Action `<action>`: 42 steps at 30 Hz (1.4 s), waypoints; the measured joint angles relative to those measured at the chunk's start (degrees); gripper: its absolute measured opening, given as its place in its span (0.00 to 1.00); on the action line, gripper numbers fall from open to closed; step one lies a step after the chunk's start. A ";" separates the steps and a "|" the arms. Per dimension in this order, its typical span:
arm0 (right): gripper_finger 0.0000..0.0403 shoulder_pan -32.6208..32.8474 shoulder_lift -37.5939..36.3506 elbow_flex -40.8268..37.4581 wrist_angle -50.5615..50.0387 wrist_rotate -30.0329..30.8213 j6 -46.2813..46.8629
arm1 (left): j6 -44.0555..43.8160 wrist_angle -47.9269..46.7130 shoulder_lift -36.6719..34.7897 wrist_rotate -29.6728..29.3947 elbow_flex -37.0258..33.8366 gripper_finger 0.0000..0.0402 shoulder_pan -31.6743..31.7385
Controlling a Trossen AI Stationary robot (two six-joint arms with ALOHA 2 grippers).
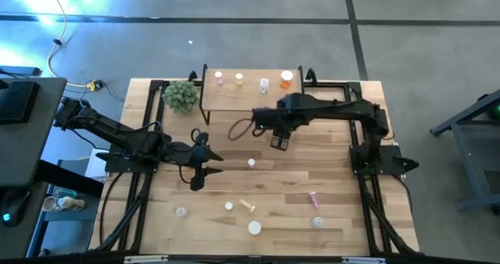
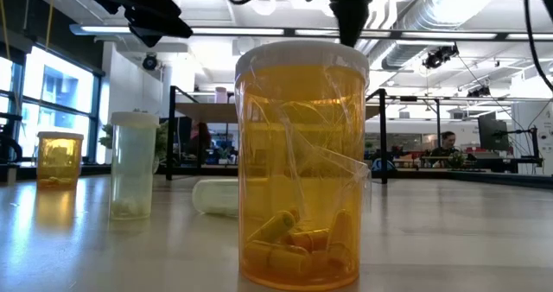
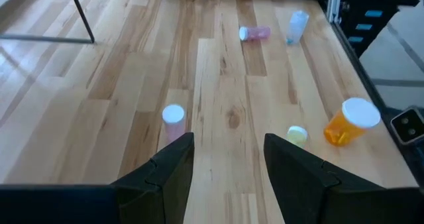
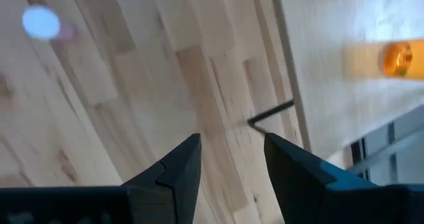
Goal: Pick and place medicine bottles onto shelf by color
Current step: Put the top pink pill bottle aligned with the other pink pill bottle on the shelf
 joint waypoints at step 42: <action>0.39 24.12 -30.96 -62.46 61.13 22.37 16.82 | 2.00 7.43 14.47 -4.52 -0.02 0.43 0.90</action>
